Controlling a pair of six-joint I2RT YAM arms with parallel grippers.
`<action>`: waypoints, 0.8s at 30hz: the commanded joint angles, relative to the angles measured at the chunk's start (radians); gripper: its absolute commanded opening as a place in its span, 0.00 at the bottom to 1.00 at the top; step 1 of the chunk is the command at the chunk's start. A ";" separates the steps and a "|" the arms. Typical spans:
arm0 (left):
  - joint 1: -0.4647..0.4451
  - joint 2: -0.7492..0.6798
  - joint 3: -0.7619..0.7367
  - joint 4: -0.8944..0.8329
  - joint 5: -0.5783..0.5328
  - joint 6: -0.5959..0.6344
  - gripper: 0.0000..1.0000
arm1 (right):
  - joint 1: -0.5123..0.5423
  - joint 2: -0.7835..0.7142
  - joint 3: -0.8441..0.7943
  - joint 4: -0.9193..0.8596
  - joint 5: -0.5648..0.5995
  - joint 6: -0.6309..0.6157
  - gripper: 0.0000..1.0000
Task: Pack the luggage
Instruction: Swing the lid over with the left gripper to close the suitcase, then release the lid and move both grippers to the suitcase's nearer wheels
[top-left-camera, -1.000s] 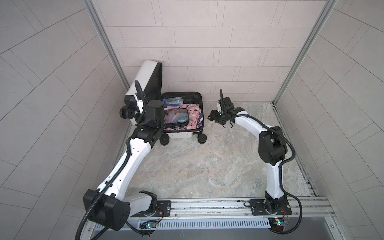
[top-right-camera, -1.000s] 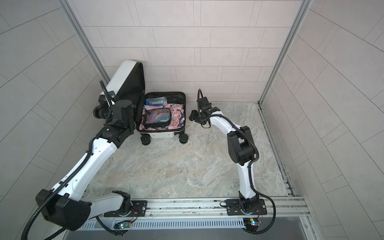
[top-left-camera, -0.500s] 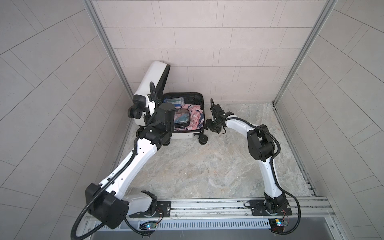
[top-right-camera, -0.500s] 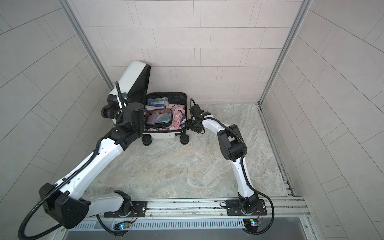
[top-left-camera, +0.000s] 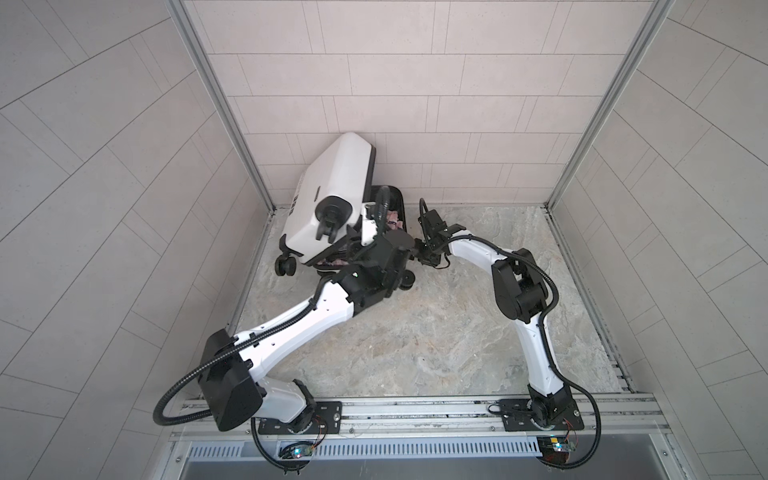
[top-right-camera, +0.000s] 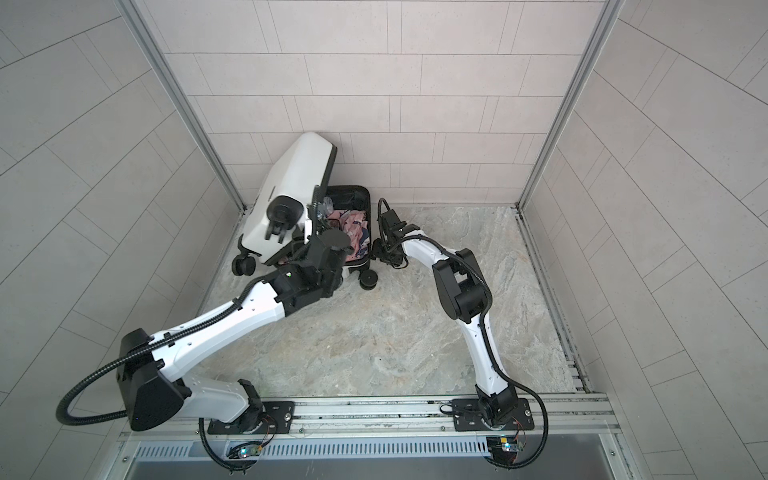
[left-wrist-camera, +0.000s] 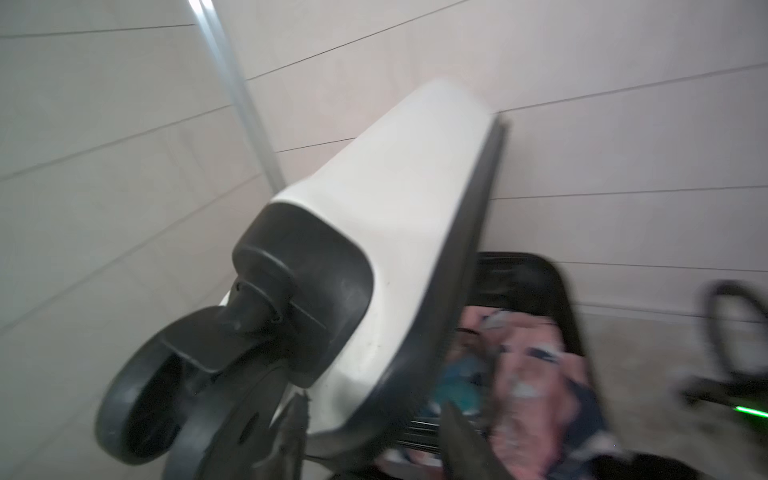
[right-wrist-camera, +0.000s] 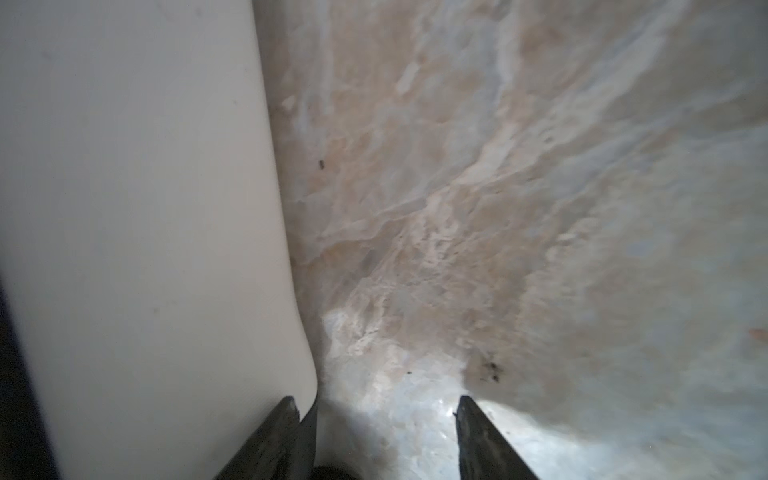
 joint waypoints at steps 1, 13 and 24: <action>-0.126 0.017 0.076 0.140 0.064 -0.124 0.84 | 0.062 -0.010 -0.027 0.128 -0.128 0.030 0.63; -0.273 0.025 0.148 0.230 0.029 0.083 1.00 | 0.020 -0.120 -0.180 0.207 -0.151 0.038 0.65; 0.058 -0.254 0.073 -0.219 0.299 -0.168 1.00 | -0.007 -0.313 -0.337 0.210 -0.134 -0.005 0.79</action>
